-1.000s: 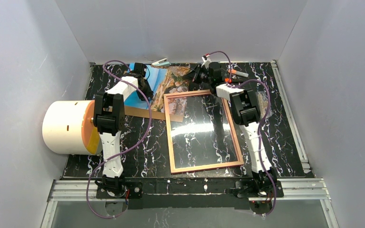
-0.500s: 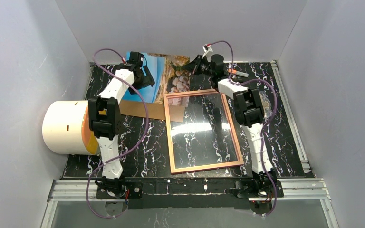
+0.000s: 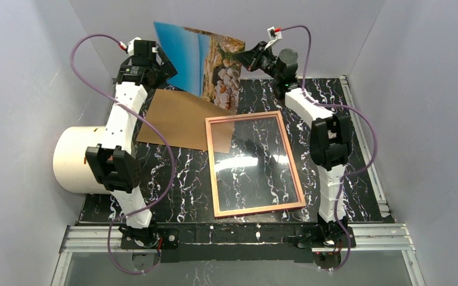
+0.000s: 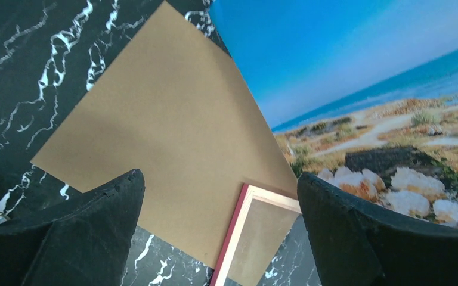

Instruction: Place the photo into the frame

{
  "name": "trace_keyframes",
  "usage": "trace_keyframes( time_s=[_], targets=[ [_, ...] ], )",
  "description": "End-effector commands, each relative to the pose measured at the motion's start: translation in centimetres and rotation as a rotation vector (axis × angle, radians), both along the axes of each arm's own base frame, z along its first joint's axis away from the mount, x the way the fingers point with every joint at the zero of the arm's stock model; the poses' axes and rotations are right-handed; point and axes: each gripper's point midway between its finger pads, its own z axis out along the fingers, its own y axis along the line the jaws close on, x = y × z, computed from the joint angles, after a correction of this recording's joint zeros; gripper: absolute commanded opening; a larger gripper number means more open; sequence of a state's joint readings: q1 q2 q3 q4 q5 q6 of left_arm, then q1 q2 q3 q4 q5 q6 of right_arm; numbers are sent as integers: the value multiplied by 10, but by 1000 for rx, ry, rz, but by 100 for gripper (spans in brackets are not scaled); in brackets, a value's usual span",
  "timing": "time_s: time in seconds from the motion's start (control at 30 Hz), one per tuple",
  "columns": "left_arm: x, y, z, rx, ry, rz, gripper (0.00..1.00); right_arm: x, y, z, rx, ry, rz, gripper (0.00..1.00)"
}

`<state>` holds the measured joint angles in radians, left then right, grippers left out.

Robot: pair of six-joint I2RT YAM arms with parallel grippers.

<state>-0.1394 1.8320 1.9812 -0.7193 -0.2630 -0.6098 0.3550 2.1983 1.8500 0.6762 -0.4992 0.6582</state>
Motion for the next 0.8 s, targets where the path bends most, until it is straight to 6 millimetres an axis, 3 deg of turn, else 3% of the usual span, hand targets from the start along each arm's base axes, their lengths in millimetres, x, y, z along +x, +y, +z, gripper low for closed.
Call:
trace_keyframes(
  time_s=[0.0, 0.1, 0.27, 0.47, 0.63, 0.77],
  targets=[
    [-31, 17, 72, -10, -155, 32, 99, -29, -29, 83, 17, -49, -125, 1],
    [-38, 10, 91, -74, -233, 9, 98, -44, -44, 88, 26, 65, -183, 1],
    [-50, -17, 107, -220, -252, -103, 98, -86, -45, 79, -63, 182, -161, 1],
    [-65, -47, 88, -399, -170, -198, 98, -135, -60, 55, -92, 305, -166, 1],
    [-69, -60, 68, -461, -111, -235, 98, -161, -82, 62, -147, 301, -226, 1],
    [-76, -68, 61, -502, -93, -260, 99, -168, -93, 76, -187, 274, -266, 1]
  ],
)
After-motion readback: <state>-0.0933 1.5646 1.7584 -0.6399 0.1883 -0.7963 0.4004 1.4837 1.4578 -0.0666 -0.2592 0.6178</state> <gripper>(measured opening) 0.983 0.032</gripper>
